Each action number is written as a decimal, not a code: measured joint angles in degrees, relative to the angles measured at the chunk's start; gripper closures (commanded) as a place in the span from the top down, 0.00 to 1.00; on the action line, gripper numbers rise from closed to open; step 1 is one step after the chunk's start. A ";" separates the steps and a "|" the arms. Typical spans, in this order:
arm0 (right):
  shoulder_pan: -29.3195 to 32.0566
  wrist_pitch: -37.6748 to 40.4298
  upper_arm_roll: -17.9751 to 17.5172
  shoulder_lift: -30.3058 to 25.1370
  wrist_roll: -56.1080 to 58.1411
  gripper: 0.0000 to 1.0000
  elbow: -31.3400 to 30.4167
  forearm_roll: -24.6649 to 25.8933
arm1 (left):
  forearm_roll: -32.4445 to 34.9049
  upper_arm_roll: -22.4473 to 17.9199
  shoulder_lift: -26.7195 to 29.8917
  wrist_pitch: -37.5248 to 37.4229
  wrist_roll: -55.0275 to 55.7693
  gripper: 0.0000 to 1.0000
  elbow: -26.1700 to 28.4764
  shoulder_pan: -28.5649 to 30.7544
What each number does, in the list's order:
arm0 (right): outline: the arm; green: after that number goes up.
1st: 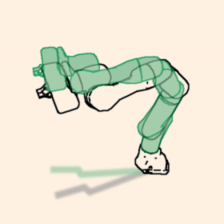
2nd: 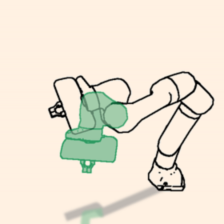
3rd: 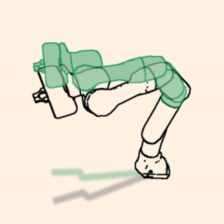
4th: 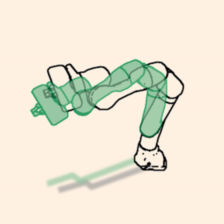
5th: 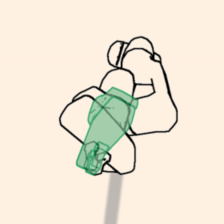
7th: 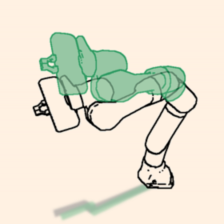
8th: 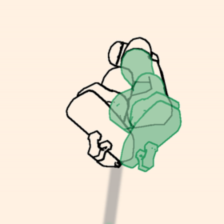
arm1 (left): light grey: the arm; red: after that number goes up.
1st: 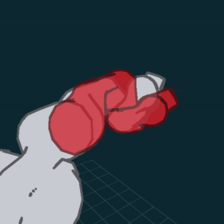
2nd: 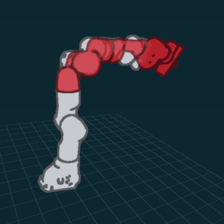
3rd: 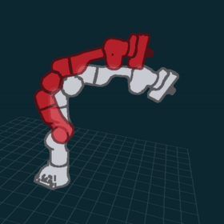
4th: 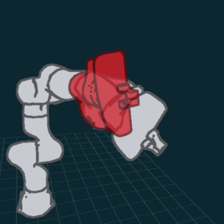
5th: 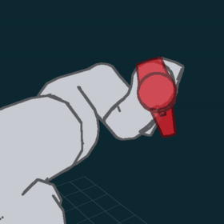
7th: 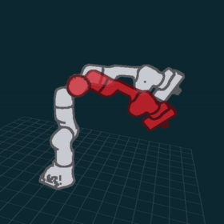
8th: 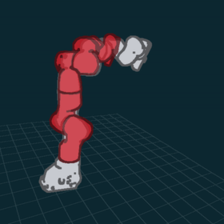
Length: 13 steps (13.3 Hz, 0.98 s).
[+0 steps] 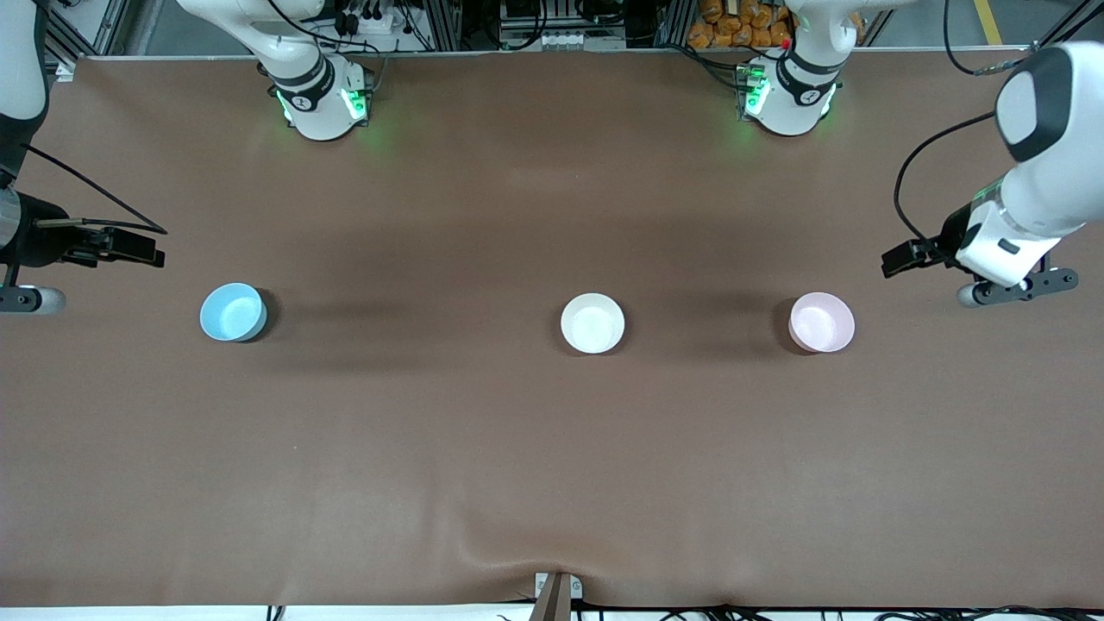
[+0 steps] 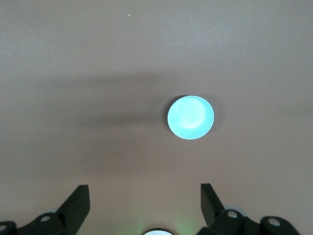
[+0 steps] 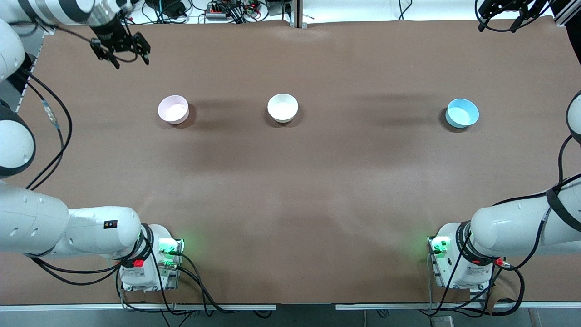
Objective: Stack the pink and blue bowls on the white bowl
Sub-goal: 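Lower the left gripper over the pink bowl rim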
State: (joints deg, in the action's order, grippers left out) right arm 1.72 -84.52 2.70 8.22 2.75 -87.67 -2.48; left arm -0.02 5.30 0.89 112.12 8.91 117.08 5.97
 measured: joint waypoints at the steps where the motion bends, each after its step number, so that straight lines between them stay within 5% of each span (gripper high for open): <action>1: 0.00 0.02 0.00 0.00 0.00 1.00 -0.08 0.00 | 0.00 -0.03 -0.26 3.27 -1.37 1.00 2.52 0.84; 4: 0.00 0.03 0.02 0.01 0.00 1.00 -0.25 0.00 | 0.00 -0.10 -2.49 13.36 -5.03 1.00 8.58 3.19; 10: 0.09 0.41 0.11 0.02 0.00 1.00 -1.23 0.00 | 0.00 0.06 -12.28 27.47 -5.54 1.00 10.70 4.02; 13: 0.22 -0.21 0.33 0.02 0.00 1.00 -1.78 0.00 | 0.00 0.22 -15.76 29.57 -7.33 0.90 10.82 4.01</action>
State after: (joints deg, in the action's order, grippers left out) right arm 1.94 -84.73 3.04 8.24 2.75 -89.44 -2.48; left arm -0.02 5.52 -14.87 141.69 1.58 127.90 9.98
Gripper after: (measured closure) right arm 0.000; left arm 0.018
